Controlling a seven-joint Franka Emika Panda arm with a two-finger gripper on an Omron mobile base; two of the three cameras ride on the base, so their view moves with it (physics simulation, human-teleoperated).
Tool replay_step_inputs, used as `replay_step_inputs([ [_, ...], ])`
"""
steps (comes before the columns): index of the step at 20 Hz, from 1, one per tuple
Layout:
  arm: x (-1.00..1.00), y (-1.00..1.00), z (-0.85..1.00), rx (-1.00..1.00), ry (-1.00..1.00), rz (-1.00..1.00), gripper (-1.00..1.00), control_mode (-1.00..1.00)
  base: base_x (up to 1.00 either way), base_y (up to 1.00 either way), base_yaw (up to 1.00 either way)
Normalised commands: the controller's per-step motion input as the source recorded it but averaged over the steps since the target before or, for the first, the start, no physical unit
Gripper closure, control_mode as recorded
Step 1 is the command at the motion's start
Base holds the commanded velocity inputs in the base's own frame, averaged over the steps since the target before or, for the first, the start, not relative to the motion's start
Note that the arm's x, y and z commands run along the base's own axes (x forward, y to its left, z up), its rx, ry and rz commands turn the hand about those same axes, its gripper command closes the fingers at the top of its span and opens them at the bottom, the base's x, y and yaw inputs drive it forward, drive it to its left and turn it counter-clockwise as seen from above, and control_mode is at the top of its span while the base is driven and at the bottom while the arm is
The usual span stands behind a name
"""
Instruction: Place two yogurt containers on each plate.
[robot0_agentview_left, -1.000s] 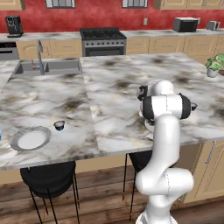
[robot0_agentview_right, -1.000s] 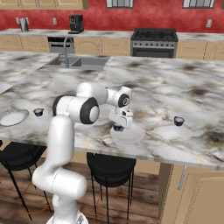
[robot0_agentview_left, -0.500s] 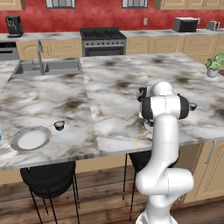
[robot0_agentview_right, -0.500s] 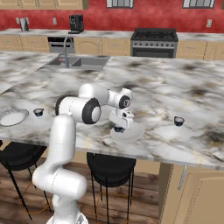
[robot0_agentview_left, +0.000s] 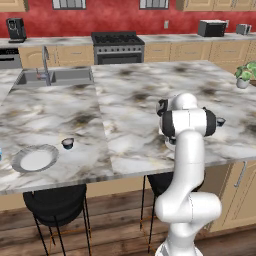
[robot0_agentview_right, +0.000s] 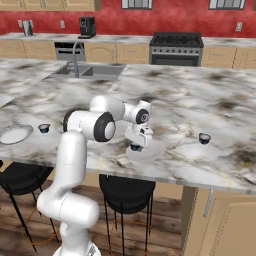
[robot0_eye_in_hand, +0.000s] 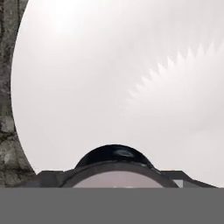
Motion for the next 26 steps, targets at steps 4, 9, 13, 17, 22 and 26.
replay_step_inputs([
  [4, 0.00, 0.00, 0.01, 0.00, 0.00, 0.00, -1.00, -1.00, 0.00, 0.00, 0.00],
  [9, -0.09, 0.00, 0.27, 0.00, 0.00, 0.00, -1.00, -1.00, 0.00, 0.00, 0.00],
  [13, -0.14, 0.00, 0.55, 0.00, 0.00, 0.00, -1.00, -1.00, 0.00, 0.00, 0.00],
  [17, -0.16, 0.00, 0.55, 0.00, -0.02, 0.00, -1.00, -1.00, 0.00, 0.00, 0.00],
  [22, -0.32, 0.05, 0.59, 0.00, 0.00, 0.00, -1.00, -1.00, 0.00, 0.00, 0.00],
  [26, -0.50, 0.22, 0.47, 0.00, -0.06, 0.00, -1.00, -1.00, 0.00, 0.00, 0.00],
])
